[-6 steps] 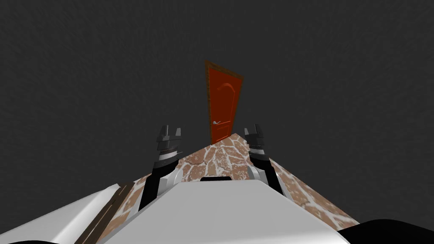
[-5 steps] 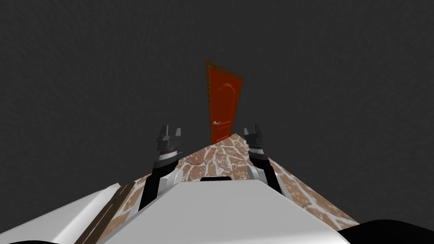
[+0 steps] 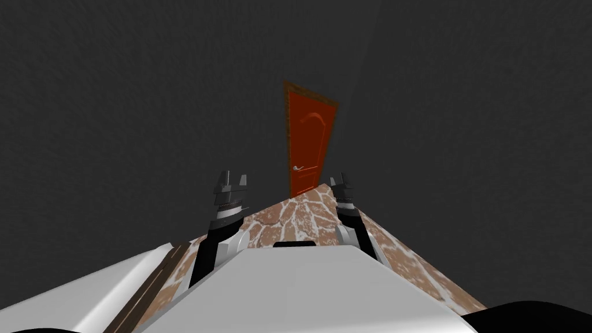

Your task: Pull the door open

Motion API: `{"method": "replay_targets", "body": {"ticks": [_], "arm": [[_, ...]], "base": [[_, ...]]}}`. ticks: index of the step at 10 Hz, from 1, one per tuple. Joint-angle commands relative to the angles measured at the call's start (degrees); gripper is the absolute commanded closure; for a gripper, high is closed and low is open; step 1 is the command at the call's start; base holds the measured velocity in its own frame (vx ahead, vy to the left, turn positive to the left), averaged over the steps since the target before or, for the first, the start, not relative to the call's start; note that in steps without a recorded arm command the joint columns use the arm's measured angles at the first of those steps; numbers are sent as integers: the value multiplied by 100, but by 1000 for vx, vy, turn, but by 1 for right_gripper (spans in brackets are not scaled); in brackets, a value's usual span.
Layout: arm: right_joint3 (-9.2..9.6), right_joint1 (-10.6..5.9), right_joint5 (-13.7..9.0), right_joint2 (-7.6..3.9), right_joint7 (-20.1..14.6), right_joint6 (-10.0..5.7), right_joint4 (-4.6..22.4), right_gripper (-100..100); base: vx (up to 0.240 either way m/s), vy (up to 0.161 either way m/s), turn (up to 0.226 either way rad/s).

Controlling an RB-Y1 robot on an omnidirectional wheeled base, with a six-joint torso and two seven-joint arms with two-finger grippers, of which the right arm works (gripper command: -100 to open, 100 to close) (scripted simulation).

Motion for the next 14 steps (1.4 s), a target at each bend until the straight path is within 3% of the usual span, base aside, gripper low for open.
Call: {"method": "replay_targets", "body": {"ticks": [1, 3, 6, 7, 11, 12, 14], "arm": [[-54, -132, -15, -53, 2, -51, 286, -100], [-83, -213, -23, -88, 6, -88, 502, -100], [-176, -470, -48, -197, 18, -204, 1070, -100], [-176, -470, -48, -197, 18, -204, 1150, -100], [-281, -764, -76, -315, 32, -337, 1862, -100], [-281, -764, -76, -315, 32, -337, 1889, -100], [-357, -973, -96, -398, 43, -432, 2336, -100]], "base": [[68, -25, 132], [63, -17, 87], [61, -16, 124], [62, -23, 53], [62, -18, 110], [41, -13, 68], [50, -25, 171]]}}
